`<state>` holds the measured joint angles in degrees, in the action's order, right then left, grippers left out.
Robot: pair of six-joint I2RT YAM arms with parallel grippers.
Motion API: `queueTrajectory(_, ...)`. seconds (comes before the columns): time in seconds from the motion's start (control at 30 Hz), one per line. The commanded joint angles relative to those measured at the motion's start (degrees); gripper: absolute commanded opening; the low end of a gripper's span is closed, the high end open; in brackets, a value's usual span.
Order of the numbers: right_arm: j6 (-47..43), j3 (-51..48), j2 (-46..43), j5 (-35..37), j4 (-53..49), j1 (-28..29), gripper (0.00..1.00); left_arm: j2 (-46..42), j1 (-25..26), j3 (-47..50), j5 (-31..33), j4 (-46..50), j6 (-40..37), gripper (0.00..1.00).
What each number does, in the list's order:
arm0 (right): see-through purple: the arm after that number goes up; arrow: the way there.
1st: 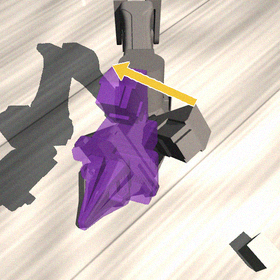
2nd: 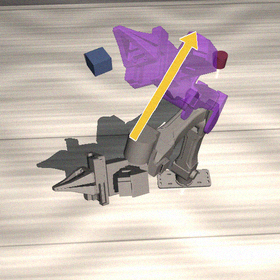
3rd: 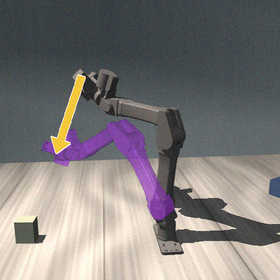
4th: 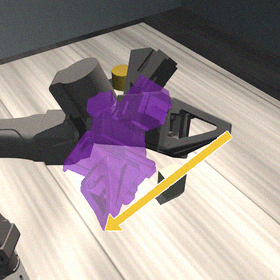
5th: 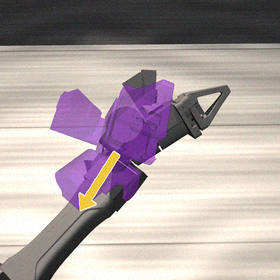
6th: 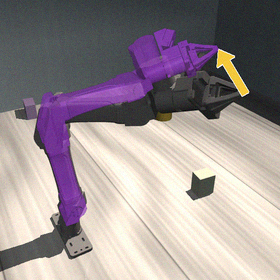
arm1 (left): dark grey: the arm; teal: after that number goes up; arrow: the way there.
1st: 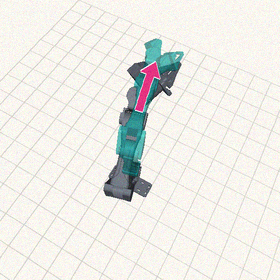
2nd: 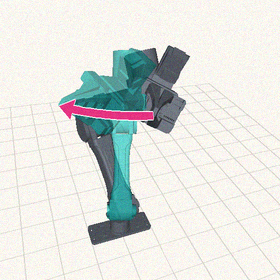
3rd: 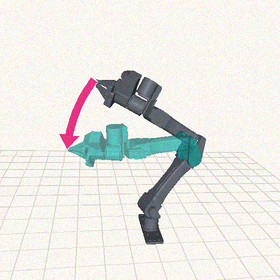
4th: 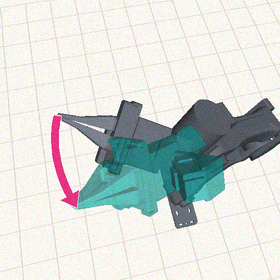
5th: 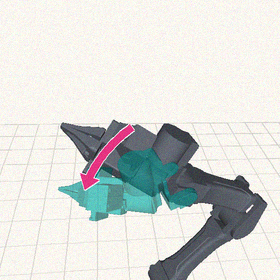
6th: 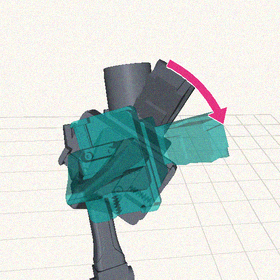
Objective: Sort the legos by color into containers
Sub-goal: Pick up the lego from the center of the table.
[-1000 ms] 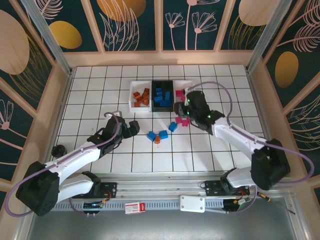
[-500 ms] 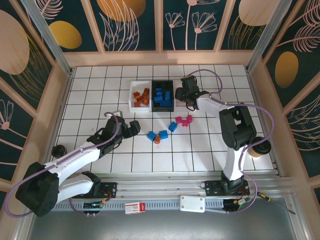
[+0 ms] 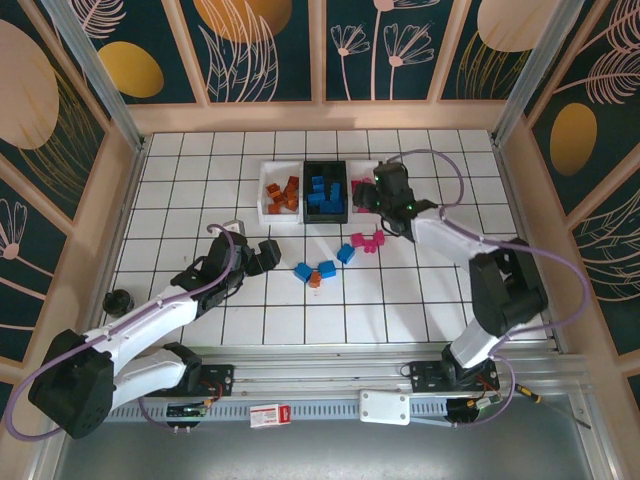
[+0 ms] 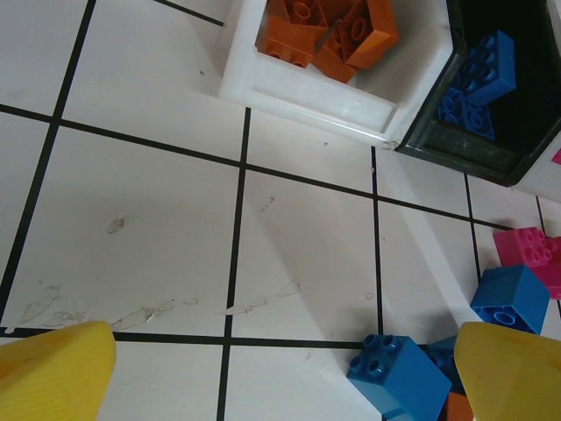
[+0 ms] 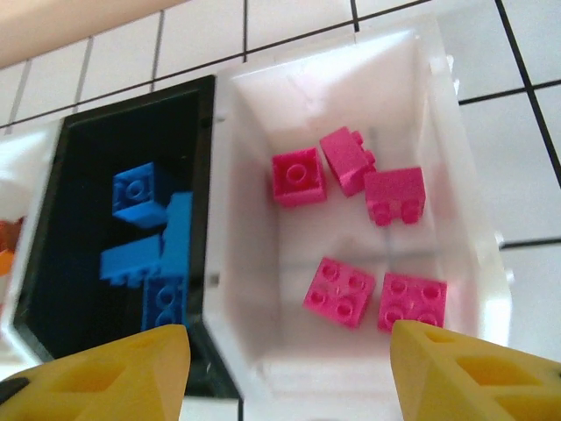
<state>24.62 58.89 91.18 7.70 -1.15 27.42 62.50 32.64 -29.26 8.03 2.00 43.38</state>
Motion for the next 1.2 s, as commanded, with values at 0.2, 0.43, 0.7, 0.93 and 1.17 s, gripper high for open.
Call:
queueTrajectory(0.2,3.2,-15.8,-7.7,2.4,1.7,0.3,0.62,1.2,0.2,-0.8,-1.1,-0.8,0.1,0.99)
queueTrajectory(0.43,2.4,-17.3,-3.1,-3.3,6.3,-2.6,0.52,1.2,0.2,-0.3,-1.4,-0.8,0.4,0.99)
queueTrajectory(0.7,1.7,-16.2,1.8,-6.4,8.2,-3.5,0.51,1.0,0.1,0.2,-1.2,-0.6,0.4,0.99)
queueTrajectory(0.93,1.9,-17.4,2.4,-6.4,9.3,-4.6,0.37,1.3,0.2,0.0,-1.3,-0.7,0.3,0.99)
queueTrajectory(1.17,1.1,-20.4,-1.7,-5.3,9.1,-4.9,0.19,1.4,0.2,0.2,-1.4,-0.8,0.3,0.98)
